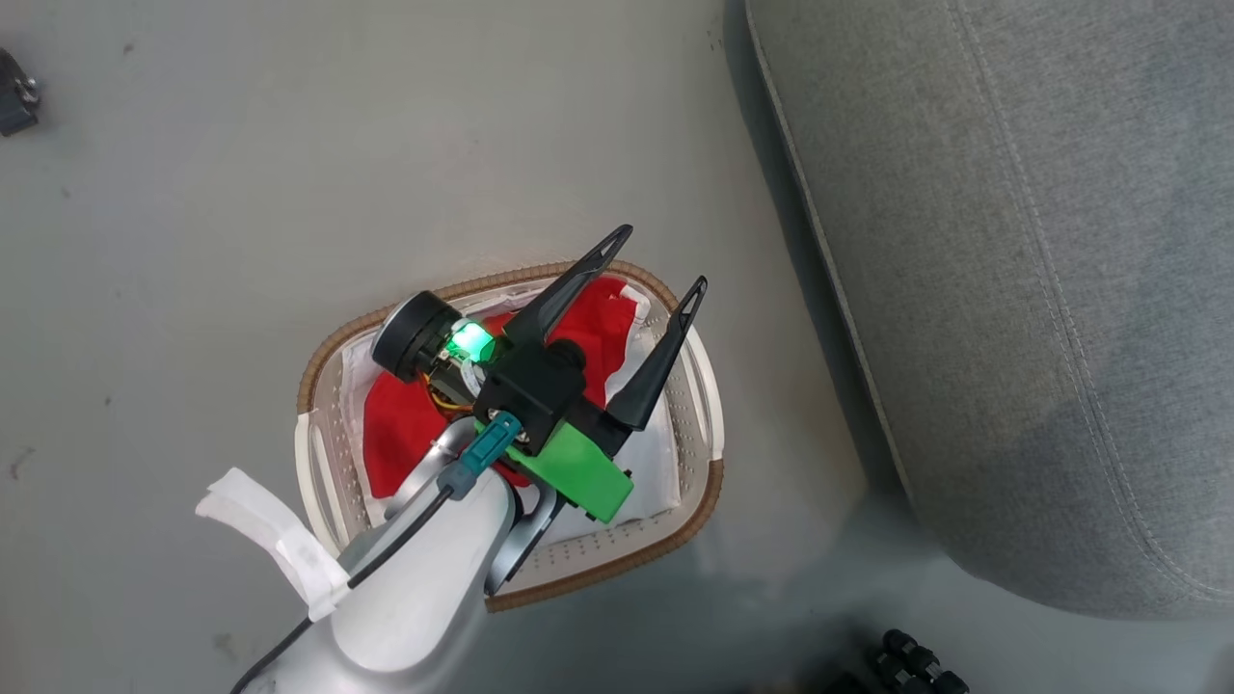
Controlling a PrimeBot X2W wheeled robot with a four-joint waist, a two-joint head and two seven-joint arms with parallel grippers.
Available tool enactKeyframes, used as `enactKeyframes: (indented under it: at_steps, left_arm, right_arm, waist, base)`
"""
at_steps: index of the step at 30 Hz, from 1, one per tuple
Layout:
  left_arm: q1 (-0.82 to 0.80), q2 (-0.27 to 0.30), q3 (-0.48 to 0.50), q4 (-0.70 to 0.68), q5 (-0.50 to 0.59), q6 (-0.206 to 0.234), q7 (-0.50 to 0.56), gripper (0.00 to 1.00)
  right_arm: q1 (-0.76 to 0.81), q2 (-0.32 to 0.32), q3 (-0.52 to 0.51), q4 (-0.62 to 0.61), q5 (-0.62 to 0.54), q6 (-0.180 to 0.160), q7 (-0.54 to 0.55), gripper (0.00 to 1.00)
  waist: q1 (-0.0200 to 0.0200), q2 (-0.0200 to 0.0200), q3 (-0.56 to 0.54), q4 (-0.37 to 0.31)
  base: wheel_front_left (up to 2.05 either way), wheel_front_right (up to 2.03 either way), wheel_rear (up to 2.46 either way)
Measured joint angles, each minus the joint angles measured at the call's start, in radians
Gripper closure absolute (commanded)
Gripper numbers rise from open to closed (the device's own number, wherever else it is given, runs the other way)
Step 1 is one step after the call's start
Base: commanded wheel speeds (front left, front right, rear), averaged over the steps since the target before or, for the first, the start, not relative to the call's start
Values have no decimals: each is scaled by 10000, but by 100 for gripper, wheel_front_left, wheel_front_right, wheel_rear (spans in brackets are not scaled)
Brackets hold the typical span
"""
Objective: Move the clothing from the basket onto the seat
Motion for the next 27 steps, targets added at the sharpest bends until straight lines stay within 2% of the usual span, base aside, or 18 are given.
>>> enactKeyframes:
  at_steps: [9,17,18,19,20,27]
  left_arm:
    - [-214,148,73,-35,186,0,0,0]
    - [-212,282,180,100,253,15,0,0]
    - [-207,286,192,123,249,17,0,0]
    - [-205,288,203,140,242,19,0,0]
    - [-201,293,219,163,226,21,0,0]
    - [-158,324,370,347,77,23,0,0]
  right_arm:
    - [1866,1256,-1101,1275,-663,2,0,100]
    - [2915,1860,-1041,1214,-564,2,0,100]
    - [3023,1885,-1005,1162,-493,2,0,89]
    - [3098,1898,-986,1104,-441,2,0,69]
    - [3189,1919,-959,1009,-366,2,0,2]
    - [4007,2169,-445,518,19,2,0,0]
  waist:
    - [0,0,699,79]
    - [-1,0,755,-281]
    - [-1,0,730,-324]
    - [-1,0,705,-352]
    - [-2,0,675,-391]
    - [-1,0,361,-598]
  base:
    - [0,0,0]
    - [0,0,0]
    - [0,0,0]
    - [0,0,0]
    - [0,0,0]
    - [0,0,0]
